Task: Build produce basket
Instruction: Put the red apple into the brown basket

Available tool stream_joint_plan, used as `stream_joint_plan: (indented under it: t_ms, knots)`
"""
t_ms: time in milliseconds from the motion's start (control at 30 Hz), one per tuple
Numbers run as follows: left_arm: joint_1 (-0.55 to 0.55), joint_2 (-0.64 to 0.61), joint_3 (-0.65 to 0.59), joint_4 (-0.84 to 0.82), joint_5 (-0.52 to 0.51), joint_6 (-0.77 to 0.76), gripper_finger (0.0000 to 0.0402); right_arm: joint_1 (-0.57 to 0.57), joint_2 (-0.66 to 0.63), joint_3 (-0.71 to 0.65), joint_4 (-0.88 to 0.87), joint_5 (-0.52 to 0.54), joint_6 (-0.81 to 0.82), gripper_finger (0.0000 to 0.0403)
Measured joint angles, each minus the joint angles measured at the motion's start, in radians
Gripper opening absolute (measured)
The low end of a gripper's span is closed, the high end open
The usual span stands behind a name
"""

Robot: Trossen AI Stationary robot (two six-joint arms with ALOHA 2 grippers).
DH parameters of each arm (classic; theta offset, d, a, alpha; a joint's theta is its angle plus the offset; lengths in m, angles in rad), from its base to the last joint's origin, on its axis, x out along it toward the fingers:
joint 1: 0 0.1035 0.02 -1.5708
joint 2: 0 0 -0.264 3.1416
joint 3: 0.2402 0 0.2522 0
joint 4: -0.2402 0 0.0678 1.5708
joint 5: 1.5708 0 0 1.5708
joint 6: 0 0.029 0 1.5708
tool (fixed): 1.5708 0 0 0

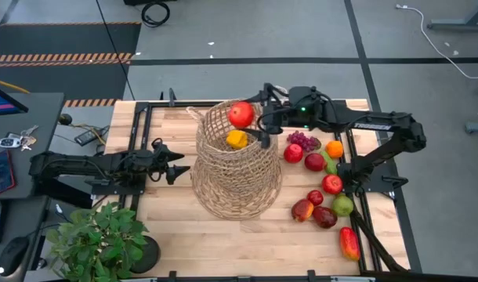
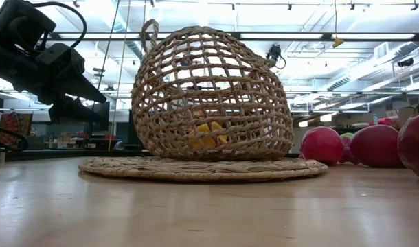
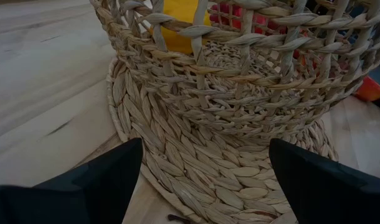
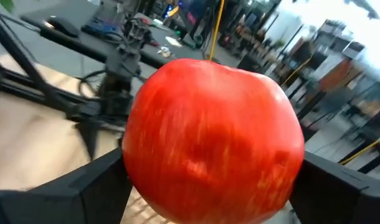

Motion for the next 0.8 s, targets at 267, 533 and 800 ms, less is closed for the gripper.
stream_joint_plan:
  t_ms: [267,533,800]
  knots:
    - [0.000,0.000,0.000,0.000,0.000,0.000,0.0357,-0.010,0.076,0.000,0.130,0.199,-0.166,0.0369]
    - [0.000,0.000,0.000,0.000,0.000,0.000,0.0357,-0.010,0.121,0.000,0.205,0.306,-0.334,0.0369]
    - [0.000,0.000,0.000,0.000,0.000,0.000,0.0357,-0.021,0.138,0.000,0.200,0.373,0.011,0.0369]
